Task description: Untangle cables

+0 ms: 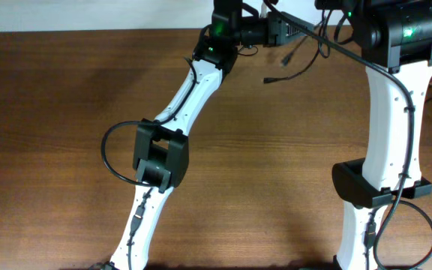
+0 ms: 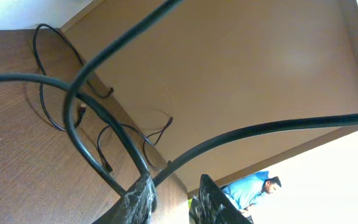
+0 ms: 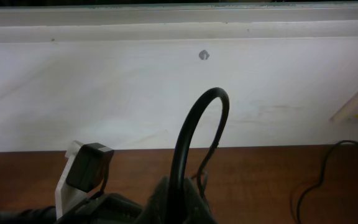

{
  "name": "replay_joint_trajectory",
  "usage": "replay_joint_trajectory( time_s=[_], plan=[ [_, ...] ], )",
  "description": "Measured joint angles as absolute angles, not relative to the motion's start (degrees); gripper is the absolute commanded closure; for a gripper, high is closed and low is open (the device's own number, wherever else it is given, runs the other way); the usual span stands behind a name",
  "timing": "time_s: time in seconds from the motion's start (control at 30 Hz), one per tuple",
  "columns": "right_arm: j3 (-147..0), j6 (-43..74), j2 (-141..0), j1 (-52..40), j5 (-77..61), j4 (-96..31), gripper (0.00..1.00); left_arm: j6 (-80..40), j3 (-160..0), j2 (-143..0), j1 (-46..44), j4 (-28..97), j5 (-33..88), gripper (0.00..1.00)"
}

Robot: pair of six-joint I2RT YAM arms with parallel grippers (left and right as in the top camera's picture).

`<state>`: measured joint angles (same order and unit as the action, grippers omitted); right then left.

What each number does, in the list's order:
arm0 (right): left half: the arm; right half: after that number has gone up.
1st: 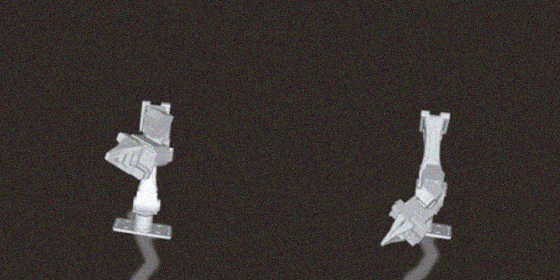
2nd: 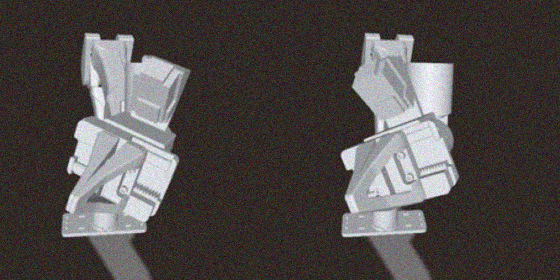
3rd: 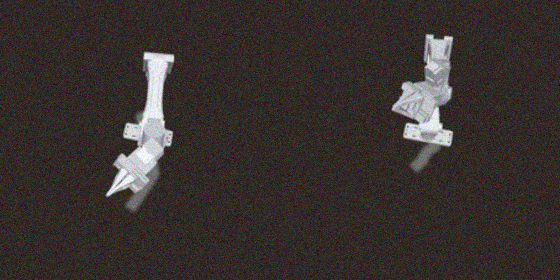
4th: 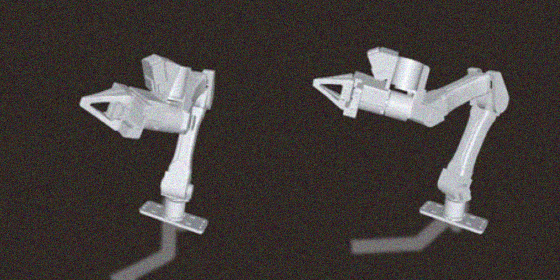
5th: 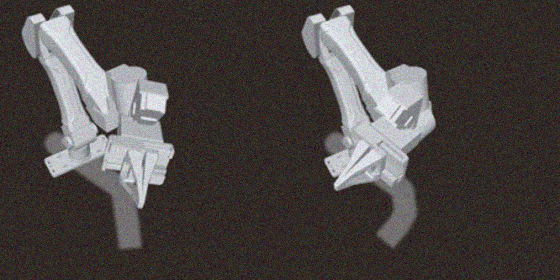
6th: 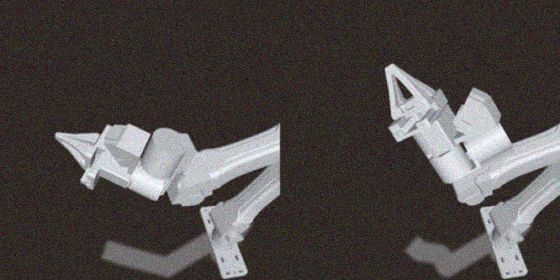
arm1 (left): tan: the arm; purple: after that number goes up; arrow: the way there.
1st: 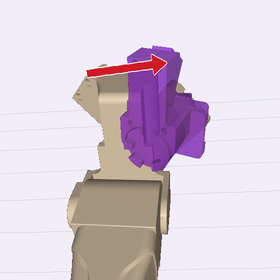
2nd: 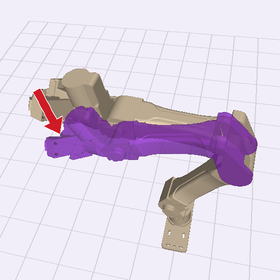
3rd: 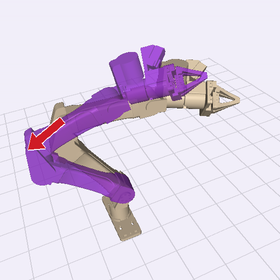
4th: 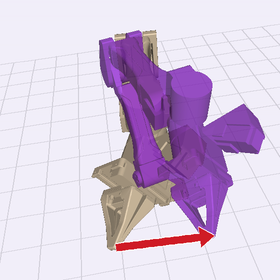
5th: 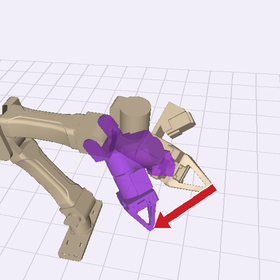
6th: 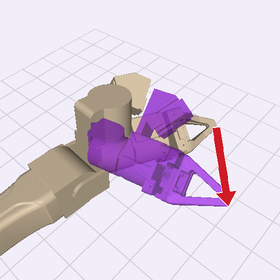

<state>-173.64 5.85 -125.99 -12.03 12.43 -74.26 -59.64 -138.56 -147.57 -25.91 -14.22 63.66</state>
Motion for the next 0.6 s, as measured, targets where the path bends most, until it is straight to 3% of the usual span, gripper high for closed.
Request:
replay_joint_trajectory(
  time_s=[0.6],
  plan=[
    [-173.64,5.82,-125.78,-12.03,11.07,-73.73,0.96,-58.72,-138.56,-147.57,-28.42,-11.84,62.39,0.68]
  ],
)
